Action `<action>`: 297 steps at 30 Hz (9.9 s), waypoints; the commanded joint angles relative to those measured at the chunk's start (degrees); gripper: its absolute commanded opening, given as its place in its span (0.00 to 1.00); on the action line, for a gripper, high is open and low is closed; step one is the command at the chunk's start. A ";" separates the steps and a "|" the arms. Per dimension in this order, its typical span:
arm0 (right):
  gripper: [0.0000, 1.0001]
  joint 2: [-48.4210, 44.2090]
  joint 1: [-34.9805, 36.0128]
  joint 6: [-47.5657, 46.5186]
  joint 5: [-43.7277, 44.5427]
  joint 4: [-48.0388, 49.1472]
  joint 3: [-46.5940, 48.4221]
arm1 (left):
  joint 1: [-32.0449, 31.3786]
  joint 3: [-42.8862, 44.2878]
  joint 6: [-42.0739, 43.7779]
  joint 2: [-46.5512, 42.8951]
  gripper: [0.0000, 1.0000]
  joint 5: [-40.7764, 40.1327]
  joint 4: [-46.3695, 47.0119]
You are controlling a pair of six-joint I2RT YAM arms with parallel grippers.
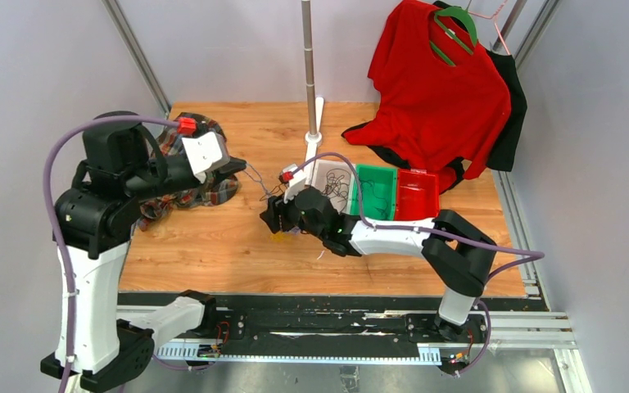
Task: Untangle the cables
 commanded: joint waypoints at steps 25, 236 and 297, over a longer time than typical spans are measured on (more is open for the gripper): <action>0.13 0.64 3.04 4.73 7.67 3.62 -13.82 | -0.40 9.15 -5.51 -0.54 0.00 -43.56 56.08; 0.47 -32.12 -15.34 -5.51 -0.15 -13.08 -15.46 | 7.89 -28.50 29.27 38.37 0.76 -21.12 11.11; 0.37 -9.02 1.57 -6.28 0.75 12.18 -4.16 | 5.50 4.92 -2.34 1.87 0.00 2.52 -4.08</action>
